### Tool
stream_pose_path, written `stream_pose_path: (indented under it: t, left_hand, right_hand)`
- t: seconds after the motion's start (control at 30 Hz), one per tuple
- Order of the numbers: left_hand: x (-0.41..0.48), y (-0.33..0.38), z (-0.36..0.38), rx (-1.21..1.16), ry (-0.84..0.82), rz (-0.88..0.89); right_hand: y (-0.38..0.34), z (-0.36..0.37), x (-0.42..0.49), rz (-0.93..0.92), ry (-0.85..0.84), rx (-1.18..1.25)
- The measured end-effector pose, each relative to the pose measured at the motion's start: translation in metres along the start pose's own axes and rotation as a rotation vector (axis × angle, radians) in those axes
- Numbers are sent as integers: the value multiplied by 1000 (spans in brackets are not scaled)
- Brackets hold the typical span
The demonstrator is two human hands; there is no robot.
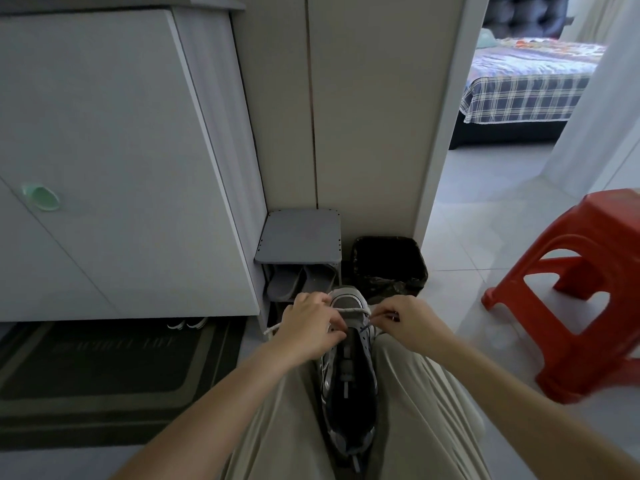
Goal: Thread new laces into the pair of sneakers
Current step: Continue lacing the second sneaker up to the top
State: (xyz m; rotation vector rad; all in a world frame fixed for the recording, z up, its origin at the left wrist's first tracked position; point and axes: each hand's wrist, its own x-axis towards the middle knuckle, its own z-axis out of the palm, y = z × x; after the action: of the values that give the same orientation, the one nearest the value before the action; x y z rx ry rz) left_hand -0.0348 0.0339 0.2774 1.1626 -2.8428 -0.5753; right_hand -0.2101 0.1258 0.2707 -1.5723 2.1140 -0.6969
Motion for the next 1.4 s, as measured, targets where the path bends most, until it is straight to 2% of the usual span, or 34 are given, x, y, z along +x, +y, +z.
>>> stream_pose_path:
  t: [0.23, 0.5, 0.8, 1.17, 1.4]
  left_hand:
    - [-3, 11, 17, -96, 111, -37]
    - [-2, 18, 34, -276, 190, -129]
    - [-7, 23, 41, -269, 211, -167]
    - [-11, 40, 64, -293, 392, -268]
    - [3, 47, 70, -427, 309, -374]
  right_hand:
    - [2, 6, 3, 29, 49, -14]
    - [6, 6, 9, -12, -8, -42]
    - [6, 3, 9, -59, -65, -86]
    - [16, 16, 14, 11, 18, -40]
    - [17, 13, 22, 42, -58, -138]
